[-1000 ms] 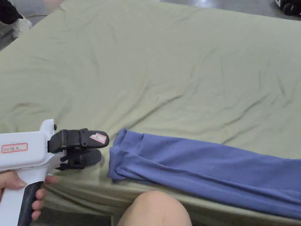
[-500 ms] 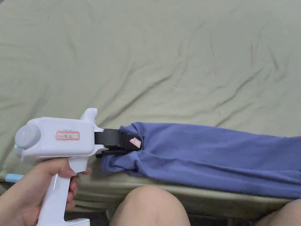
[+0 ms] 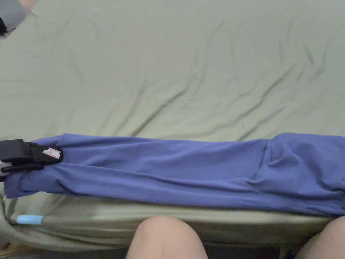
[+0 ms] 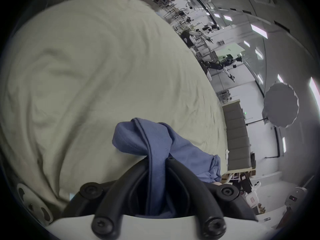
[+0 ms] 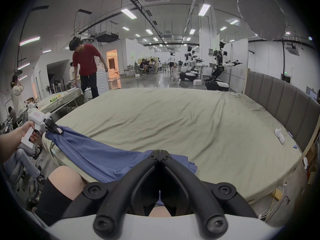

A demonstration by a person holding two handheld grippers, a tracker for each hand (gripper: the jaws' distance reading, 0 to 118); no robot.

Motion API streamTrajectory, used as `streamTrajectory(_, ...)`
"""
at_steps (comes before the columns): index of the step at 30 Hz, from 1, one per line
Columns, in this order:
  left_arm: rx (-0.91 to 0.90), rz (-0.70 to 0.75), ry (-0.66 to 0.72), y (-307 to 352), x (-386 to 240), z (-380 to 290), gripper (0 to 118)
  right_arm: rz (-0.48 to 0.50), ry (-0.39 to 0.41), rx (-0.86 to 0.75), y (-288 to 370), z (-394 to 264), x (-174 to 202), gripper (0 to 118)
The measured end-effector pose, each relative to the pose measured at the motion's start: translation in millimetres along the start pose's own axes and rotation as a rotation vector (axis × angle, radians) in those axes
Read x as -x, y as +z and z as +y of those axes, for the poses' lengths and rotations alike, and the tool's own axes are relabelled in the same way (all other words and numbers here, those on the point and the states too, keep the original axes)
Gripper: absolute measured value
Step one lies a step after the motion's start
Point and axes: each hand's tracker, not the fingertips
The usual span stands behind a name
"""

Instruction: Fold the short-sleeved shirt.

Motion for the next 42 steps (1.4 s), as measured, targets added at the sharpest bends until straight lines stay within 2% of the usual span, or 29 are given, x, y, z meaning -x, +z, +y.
streamTrajectory(3,0.013,0.047,-0.051,12,-49,-4,4,0.011,-0.014,-0.014,1,-6,-8,2)
streamTrajectory(6,0.048,0.097,-0.184,-5,-109,-12,4,0.034,-0.042,-0.032,4,-10,-19,2)
streamTrajectory(9,0.105,0.060,-0.217,-57,-160,-24,4,0.050,-0.059,-0.046,10,-14,-28,2)
streamTrajectory(15,0.273,0.051,-0.251,-166,-203,-64,7,0.015,-0.086,-0.071,36,-15,-48,2)
streamTrajectory(16,0.292,0.011,-0.232,-180,-207,-70,23,0.004,-0.086,-0.075,41,-16,-51,2)
streamTrajectory(17,0.320,-0.001,-0.205,-189,-213,-75,61,-0.014,-0.087,-0.079,45,-17,-56,2)
streamTrajectory(18,0.332,-0.022,-0.194,-188,-217,-79,112,-0.021,-0.088,-0.080,48,-18,-59,2)
streamTrajectory(19,0.315,-0.092,-0.209,-182,-223,-82,118,-0.031,-0.089,-0.080,50,-19,-60,2)
streamTrajectory(20,0.282,-0.145,-0.251,-169,-230,-82,118,-0.038,-0.093,-0.078,52,-20,-63,2)
streamTrajectory(23,0.121,0.016,-0.453,-123,-240,-74,113,-0.039,-0.107,-0.070,50,-23,-67,2)
streamTrajectory(24,0.065,0.086,-0.498,-114,-242,-74,100,-0.036,-0.108,-0.069,50,-24,-67,2)
streamTrajectory(25,0.027,0.179,-0.542,-110,-244,-75,79,-0.033,-0.108,-0.070,49,-25,-65,2)
streamTrajectory(26,0.007,0.261,-0.565,-112,-243,-73,45,-0.030,-0.108,-0.072,49,-25,-64,2)
streamTrajectory(27,0.034,0.289,-0.560,-121,-244,-76,0,-0.027,-0.108,-0.071,47,-26,-62,2)
streamTrajectory(31,0.206,0.259,-0.638,-189,-247,-106,0,-0.020,-0.084,-0.065,50,-26,-53,2)
streamTrajectory(33,0.325,0.403,-0.660,-224,-247,-121,0,-0.026,-0.074,-0.067,55,-26,-51,2)
streamTrajectory(34,0.348,0.461,-0.724,-240,-252,-121,0,-0.032,-0.075,-0.069,59,-25,-51,2)
streamTrajectory(35,0.323,0.451,-0.813,-245,-264,-125,0,-0.036,-0.077,-0.072,61,-25,-51,2)
streamTrajectory(36,0.300,0.383,-0.804,-248,-274,-129,0,-0.038,-0.078,-0.073,63,-25,-51,2)
streamTrajectory(38,0.448,0.142,-0.613,-248,-289,-133,0,-0.045,-0.079,-0.072,65,-24,-51,2)
streamTrajectory(40,0.545,-0.028,-0.569,-243,-298,-132,0,-0.053,-0.074,-0.076,64,-21,-50,2)
streamTrajectory(42,0.453,-0.118,-0.560,-219,-304,-120,0,-0.052,-0.068,-0.082,66,-18,-48,2)
